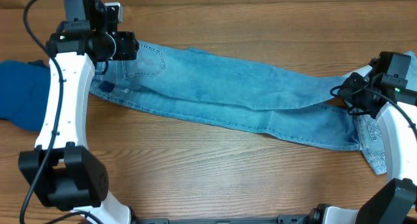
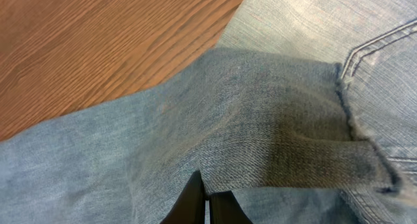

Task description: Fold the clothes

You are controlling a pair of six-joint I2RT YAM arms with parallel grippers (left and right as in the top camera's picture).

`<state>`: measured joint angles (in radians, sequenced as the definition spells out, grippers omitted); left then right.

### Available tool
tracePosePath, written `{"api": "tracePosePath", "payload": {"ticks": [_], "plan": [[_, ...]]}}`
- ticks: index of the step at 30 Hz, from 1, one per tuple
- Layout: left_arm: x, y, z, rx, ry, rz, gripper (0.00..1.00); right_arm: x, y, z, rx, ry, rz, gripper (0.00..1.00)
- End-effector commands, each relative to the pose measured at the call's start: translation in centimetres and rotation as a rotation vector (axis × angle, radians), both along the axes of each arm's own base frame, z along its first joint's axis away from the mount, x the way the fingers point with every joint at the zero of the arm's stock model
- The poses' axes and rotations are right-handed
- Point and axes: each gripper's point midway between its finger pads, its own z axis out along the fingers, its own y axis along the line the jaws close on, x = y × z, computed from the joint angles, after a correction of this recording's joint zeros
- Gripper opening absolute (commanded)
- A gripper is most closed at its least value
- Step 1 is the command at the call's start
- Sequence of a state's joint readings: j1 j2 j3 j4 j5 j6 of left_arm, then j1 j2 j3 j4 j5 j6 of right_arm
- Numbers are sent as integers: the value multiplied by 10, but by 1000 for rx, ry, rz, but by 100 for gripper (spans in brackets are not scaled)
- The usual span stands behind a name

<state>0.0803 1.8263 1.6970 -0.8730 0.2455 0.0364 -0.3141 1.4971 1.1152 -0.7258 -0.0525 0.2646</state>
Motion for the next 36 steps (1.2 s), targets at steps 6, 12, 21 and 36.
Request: {"api": "tracePosePath", "payload": {"ticks": [6,12,21,36], "plan": [[5,6,-71,-28,176,11,61,3,-3,8,-15,-20,-3,4],[37,38,-59,-38,44,132,64,-5,-1,3,-3,16,-3,26],[12,101,-104,32,203,289,62,-14,2,-2,10,58,-2,88],[29,95,-150,-130,247,370,4,-16,3,-3,14,69,-2,87]]}}
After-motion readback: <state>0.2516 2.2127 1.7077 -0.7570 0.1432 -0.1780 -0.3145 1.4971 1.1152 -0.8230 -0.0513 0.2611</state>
